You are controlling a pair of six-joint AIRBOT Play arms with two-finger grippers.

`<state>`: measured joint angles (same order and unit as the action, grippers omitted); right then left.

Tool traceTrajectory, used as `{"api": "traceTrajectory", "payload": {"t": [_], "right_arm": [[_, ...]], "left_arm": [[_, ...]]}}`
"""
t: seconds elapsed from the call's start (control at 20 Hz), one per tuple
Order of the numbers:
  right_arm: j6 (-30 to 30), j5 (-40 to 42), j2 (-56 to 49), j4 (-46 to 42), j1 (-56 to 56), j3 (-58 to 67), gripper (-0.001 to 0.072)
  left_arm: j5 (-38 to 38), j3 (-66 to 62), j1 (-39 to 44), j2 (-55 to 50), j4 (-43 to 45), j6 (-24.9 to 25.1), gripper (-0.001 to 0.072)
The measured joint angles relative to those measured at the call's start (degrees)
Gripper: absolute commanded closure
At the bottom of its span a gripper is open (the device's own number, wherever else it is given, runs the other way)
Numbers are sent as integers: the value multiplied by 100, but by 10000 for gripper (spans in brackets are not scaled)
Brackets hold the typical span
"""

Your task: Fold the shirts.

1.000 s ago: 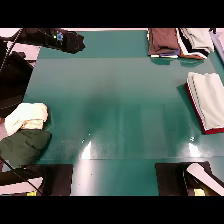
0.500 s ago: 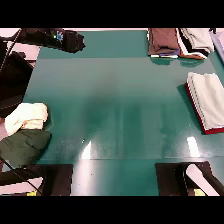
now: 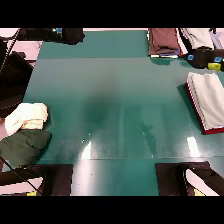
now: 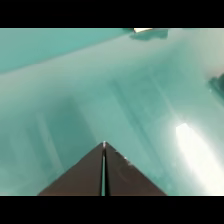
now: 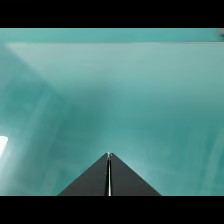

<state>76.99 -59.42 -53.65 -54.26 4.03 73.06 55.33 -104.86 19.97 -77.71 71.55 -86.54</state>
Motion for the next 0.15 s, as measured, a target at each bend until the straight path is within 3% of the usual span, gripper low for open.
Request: {"api": "traceTrajectory", "payload": {"t": [0.15], "right_arm": [[-31,-63,-129,13,-173,4,690]], "left_arm": [[-166,0,0,0,0,0,683]]}}
